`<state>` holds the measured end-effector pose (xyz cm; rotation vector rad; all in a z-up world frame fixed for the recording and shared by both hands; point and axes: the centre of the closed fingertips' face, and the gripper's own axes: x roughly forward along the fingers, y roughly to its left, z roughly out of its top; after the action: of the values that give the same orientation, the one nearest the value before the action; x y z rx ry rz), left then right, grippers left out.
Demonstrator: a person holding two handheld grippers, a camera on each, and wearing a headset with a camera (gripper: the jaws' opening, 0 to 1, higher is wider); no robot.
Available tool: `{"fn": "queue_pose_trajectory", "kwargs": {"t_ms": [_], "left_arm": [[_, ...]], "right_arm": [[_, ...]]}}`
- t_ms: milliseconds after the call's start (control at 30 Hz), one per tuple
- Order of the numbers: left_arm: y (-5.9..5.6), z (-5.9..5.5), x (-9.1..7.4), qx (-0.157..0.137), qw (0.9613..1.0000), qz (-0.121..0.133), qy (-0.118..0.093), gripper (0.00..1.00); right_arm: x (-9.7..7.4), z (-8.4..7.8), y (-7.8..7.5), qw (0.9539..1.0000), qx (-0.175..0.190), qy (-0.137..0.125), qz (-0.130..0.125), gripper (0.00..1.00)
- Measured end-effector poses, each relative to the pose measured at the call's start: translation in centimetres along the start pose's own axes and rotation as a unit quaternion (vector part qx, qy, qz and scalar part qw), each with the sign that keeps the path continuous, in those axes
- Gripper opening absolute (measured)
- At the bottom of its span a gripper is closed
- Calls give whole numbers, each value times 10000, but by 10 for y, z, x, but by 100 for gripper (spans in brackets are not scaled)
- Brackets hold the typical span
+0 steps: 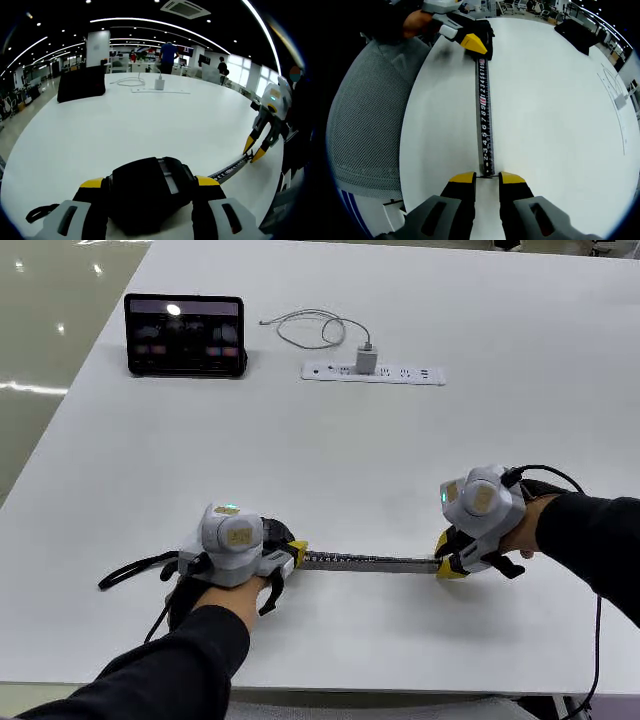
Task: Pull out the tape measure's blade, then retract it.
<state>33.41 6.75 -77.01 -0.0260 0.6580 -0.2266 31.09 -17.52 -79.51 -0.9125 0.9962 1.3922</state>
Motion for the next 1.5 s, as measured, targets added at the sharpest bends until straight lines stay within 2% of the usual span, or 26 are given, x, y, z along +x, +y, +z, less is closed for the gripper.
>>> {"fn": "queue_pose_trajectory", "kwargs": {"t_ms": [100, 133, 667, 1167, 1500], "left_arm": [[0, 0, 0, 3, 10000, -4, -4, 65], [0, 0, 0, 1, 10000, -8, 0, 65], [-1, 0, -1, 14, 10000, -42, 42, 65], [-1, 0, -1, 12, 10000, -54, 48, 65], [-1, 0, -1, 18, 10000, -63, 59, 65]], "right_arm": [[0, 0, 0, 10000, 17, -26, -29, 13], [0, 3, 0, 9999, 90, -103, -46, 13], [11, 32, 1, 9995, 41, -299, -104, 13], [14, 43, 1, 9989, 36, -396, -247, 13], [18, 59, 4, 9979, -98, -521, -379, 13]]}}
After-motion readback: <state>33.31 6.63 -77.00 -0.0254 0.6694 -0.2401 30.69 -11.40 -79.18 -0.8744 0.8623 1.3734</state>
